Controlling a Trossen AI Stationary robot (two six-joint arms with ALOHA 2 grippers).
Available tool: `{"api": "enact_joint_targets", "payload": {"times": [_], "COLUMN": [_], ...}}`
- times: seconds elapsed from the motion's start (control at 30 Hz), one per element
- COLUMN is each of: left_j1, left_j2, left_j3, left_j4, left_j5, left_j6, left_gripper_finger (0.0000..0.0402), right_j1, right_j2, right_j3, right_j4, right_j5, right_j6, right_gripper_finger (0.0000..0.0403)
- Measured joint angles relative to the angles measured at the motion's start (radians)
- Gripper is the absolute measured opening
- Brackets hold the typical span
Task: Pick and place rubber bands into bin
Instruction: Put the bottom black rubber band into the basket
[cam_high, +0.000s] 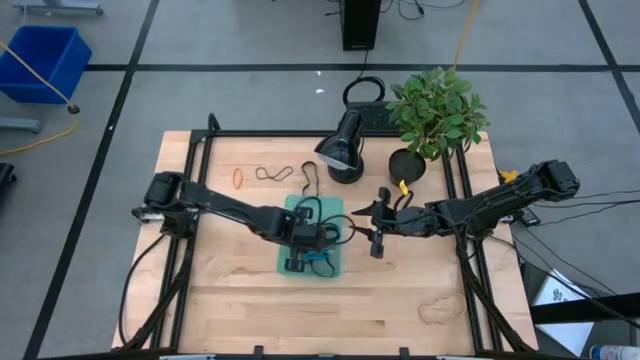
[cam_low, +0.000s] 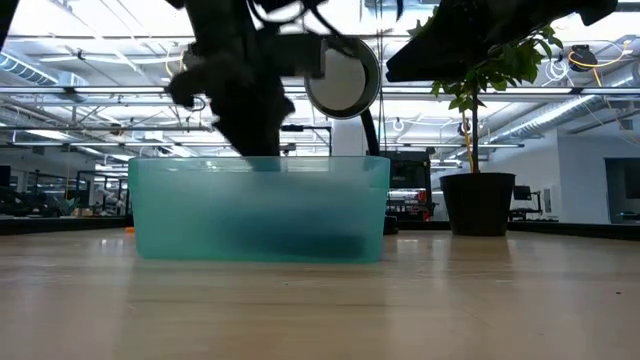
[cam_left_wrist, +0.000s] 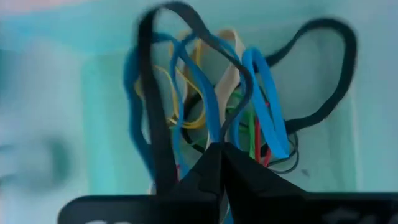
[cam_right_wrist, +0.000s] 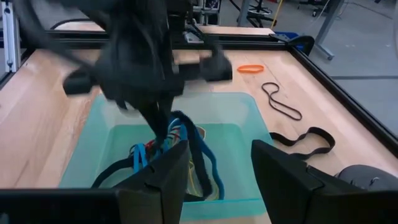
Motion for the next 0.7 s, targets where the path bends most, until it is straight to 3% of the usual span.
{"api": "enact_joint_targets", "payload": {"times": [0.2,0.7], "left_j1": [0.009,0.009], "left_j2": [0.056,0.056], "left_j3": [0.0,0.0], "left_j4": [0.001,-0.001], "left_j5": [0.002,0.0], "left_j6": [-0.002,-0.005], "left_gripper_finger": [0.0032,0.0036], "right_j1": [0.0,0.0], "right_j2": [0.0,0.0], "right_j3": [0.0,0.0], "right_j4": [-0.001,0.0], "right_j5": [0.0,-0.002], "right_j6": [0.02,0.048], "right_gripper_finger": [0.0171,0.0173]}}
